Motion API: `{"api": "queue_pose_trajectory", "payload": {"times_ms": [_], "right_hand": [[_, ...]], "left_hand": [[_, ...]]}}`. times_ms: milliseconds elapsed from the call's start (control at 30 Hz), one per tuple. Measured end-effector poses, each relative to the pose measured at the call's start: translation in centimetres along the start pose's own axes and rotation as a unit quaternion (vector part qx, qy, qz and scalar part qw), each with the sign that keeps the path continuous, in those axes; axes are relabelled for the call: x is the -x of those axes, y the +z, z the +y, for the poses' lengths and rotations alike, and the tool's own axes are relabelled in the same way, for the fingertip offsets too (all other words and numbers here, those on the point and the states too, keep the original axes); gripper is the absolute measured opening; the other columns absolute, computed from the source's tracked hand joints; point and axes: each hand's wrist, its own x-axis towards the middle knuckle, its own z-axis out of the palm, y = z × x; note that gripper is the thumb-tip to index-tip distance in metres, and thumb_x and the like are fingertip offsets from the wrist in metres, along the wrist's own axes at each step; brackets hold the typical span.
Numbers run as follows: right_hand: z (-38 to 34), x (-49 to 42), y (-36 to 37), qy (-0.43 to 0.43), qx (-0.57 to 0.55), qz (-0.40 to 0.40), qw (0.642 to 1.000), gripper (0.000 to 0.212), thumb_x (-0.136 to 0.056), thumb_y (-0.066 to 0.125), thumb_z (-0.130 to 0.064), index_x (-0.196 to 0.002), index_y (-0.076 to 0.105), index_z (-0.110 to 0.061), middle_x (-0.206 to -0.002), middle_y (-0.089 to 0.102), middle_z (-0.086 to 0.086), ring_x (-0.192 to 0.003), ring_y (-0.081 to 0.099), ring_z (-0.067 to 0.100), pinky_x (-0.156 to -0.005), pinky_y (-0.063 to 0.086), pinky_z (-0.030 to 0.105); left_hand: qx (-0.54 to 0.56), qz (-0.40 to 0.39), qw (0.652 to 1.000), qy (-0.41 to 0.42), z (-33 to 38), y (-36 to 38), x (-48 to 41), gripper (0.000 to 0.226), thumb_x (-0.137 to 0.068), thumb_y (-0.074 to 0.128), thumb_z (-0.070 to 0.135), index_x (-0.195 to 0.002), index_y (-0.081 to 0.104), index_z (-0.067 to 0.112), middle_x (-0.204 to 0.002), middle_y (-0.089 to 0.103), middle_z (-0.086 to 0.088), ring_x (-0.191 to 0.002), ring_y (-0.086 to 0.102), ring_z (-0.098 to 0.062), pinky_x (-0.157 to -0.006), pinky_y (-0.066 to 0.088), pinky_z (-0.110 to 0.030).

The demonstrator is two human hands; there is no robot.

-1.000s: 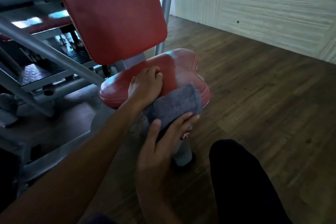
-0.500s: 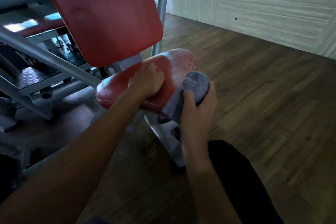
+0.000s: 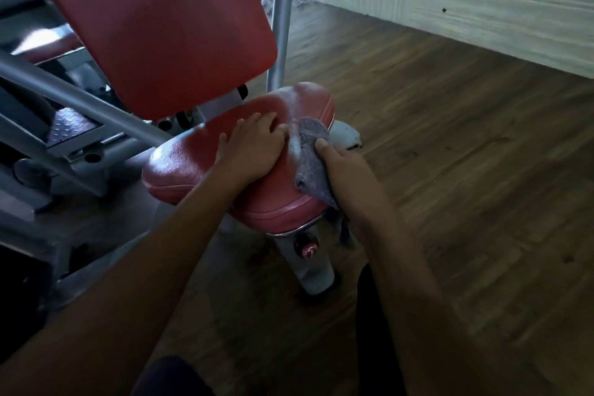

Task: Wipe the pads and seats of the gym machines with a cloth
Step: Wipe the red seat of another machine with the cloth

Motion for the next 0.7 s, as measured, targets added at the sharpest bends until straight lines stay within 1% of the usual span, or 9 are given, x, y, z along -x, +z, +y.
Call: {"api": "queue_pose_trajectory", "payload": {"times_ms": [100, 167, 233, 300, 400, 467, 567, 633, 700], "right_hand": [[1.4, 2.8, -0.4, -0.044, 0.012, -0.008, 0.999, 0.036, -0.101, 0.04, -0.044, -0.127, 0.058, -0.026, -0.116, 0.066, -0.001, -0.104, 0.062, 0.016, -0.089, 0.049, 0.035], [1.3, 2.0, -0.6, -0.06, 0.005, -0.028, 0.998, 0.039, -0.099, 0.042, -0.045, -0.131, 0.056, -0.028, -0.12, 0.065, 0.0, -0.109, 0.062, 0.018, -0.096, 0.049, 0.042], [0.1, -0.3, -0.3, -0.046, 0.011, -0.045, 0.998, 0.043, -0.099, 0.043, -0.04, -0.137, 0.053, -0.023, -0.128, 0.061, 0.004, -0.116, 0.058, 0.02, -0.103, 0.045, 0.044], [-0.2, -1.7, -0.7, -0.054, 0.011, -0.068, 0.996, 0.052, -0.097, 0.043, -0.043, -0.144, 0.045, -0.02, -0.135, 0.056, 0.006, -0.122, 0.054, 0.023, -0.107, 0.042, 0.046], [1.2, 0.1, -0.9, -0.024, -0.043, -0.088, 0.995, 0.041, -0.101, 0.043, -0.042, -0.139, 0.05, -0.029, -0.127, 0.062, -0.002, -0.116, 0.059, 0.015, -0.102, 0.047, 0.041], [1.9, 2.1, -1.5, -0.004, -0.084, -0.107, 0.991, 0.04, -0.1, 0.046, -0.043, -0.139, 0.05, -0.033, -0.127, 0.063, -0.008, -0.115, 0.061, 0.011, -0.1, 0.048, 0.038], [0.8, -0.8, -1.2, 0.001, -0.1, -0.109, 0.989, 0.038, -0.1, 0.048, -0.038, -0.135, 0.055, -0.025, -0.123, 0.065, -0.001, -0.111, 0.062, 0.014, -0.097, 0.048, 0.034], [0.2, -3.0, -1.0, 0.003, -0.083, -0.112, 0.99, 0.048, -0.095, 0.049, -0.042, -0.137, 0.052, -0.019, -0.126, 0.063, 0.005, -0.113, 0.061, 0.02, -0.102, 0.046, 0.041], [0.2, -3.9, -0.6, 0.017, -0.099, -0.113, 0.988, 0.06, -0.088, 0.049, -0.046, -0.142, 0.046, -0.02, -0.131, 0.06, 0.005, -0.115, 0.061, 0.022, -0.105, 0.046, 0.045]], "left_hand": [[0.003, 0.001, 1.0, -0.008, -0.1, 0.1, -0.2, 0.057, -0.099, 0.033, 0.05, -0.152, 0.037, 0.029, -0.163, 0.028, 0.003, -0.15, 0.022, -0.022, -0.121, 0.011, -0.056], [0.002, 0.001, 1.0, -0.011, -0.2, 0.1, -0.3, 0.057, -0.098, 0.033, 0.051, -0.152, 0.036, 0.03, -0.162, 0.028, 0.003, -0.15, 0.023, -0.02, -0.121, 0.013, -0.055], [0.003, -0.002, 1.0, -0.018, -0.2, 0.2, -0.3, 0.054, -0.101, 0.033, 0.049, -0.152, 0.036, 0.03, -0.163, 0.028, 0.003, -0.151, 0.021, -0.019, -0.121, 0.012, -0.055], [0.007, -0.003, 1.0, -0.018, 0.0, 0.2, -0.2, 0.057, -0.099, 0.032, 0.051, -0.152, 0.036, 0.029, -0.162, 0.028, 0.002, -0.151, 0.021, -0.019, -0.121, 0.011, -0.055], [0.009, 0.003, 1.0, -0.021, 0.2, 0.1, 0.1, 0.053, -0.102, 0.035, 0.047, -0.152, 0.036, 0.029, -0.162, 0.029, 0.002, -0.151, 0.02, -0.017, -0.122, 0.011, -0.054], [0.006, 0.005, 1.0, -0.028, 0.2, 0.0, 0.1, 0.051, -0.104, 0.036, 0.044, -0.152, 0.035, 0.03, -0.163, 0.026, 0.003, -0.151, 0.018, -0.016, -0.122, 0.009, -0.053], [0.001, -0.003, 0.999, -0.035, 0.5, 0.0, 0.3, 0.051, -0.104, 0.034, 0.044, -0.153, 0.033, 0.031, -0.164, 0.022, 0.003, -0.152, 0.015, -0.016, -0.122, 0.006, -0.052], [0.004, -0.009, 0.999, -0.04, 0.6, 0.0, 0.3, 0.051, -0.105, 0.033, 0.045, -0.154, 0.031, 0.031, -0.165, 0.021, 0.003, -0.152, 0.013, -0.017, -0.122, 0.005, -0.052], [-0.002, -0.008, 0.999, -0.04, 0.6, -0.2, 0.3, 0.052, -0.105, 0.032, 0.045, -0.154, 0.03, 0.031, -0.165, 0.02, 0.004, -0.152, 0.013, -0.018, -0.123, 0.005, -0.052]]}}
